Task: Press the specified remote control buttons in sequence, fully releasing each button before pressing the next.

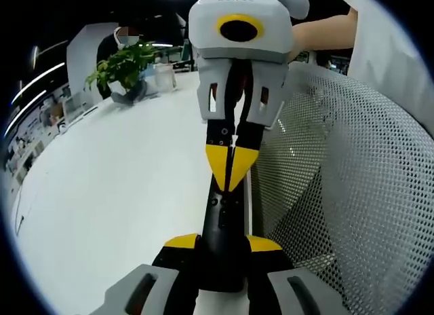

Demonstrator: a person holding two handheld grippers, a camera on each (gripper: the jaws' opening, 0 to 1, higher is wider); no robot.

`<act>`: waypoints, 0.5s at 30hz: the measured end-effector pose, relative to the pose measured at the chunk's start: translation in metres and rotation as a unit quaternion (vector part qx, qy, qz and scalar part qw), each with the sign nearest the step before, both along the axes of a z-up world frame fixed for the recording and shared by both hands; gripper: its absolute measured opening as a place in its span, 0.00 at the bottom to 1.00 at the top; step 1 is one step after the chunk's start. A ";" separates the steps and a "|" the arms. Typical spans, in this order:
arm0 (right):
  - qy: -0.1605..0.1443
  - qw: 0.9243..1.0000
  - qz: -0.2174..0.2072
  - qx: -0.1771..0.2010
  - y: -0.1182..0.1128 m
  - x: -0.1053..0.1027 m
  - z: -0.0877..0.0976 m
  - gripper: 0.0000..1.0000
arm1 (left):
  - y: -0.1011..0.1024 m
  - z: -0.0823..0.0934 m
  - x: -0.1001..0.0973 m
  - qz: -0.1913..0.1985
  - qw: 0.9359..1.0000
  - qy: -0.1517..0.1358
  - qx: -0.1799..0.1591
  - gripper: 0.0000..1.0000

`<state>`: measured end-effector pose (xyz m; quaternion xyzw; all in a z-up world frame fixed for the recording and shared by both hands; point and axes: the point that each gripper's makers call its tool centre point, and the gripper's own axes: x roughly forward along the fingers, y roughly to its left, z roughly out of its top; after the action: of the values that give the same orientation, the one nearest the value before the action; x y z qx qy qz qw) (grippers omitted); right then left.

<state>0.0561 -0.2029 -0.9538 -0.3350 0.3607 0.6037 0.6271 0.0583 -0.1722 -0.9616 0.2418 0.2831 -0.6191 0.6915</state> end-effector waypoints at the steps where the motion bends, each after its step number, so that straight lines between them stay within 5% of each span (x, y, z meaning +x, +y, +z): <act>1: -0.002 1.000 -0.001 0.000 -0.001 0.000 0.000 0.00 | 0.000 0.000 0.000 0.000 1.000 0.000 0.000 0.25; 10: 0.000 1.000 -0.015 -0.012 -0.009 0.000 -0.001 0.00 | 0.000 0.000 -0.001 -0.001 1.000 0.001 -0.002 0.25; 15: 0.008 0.999 -0.014 -0.048 -0.007 0.001 -0.002 0.00 | 0.000 0.000 -0.001 0.000 1.000 0.001 0.001 0.25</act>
<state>0.0570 -0.2103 -0.9559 -0.3548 0.3986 0.5795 0.6159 0.0575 -0.1719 -0.9614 0.2415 0.2842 -0.6195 0.6907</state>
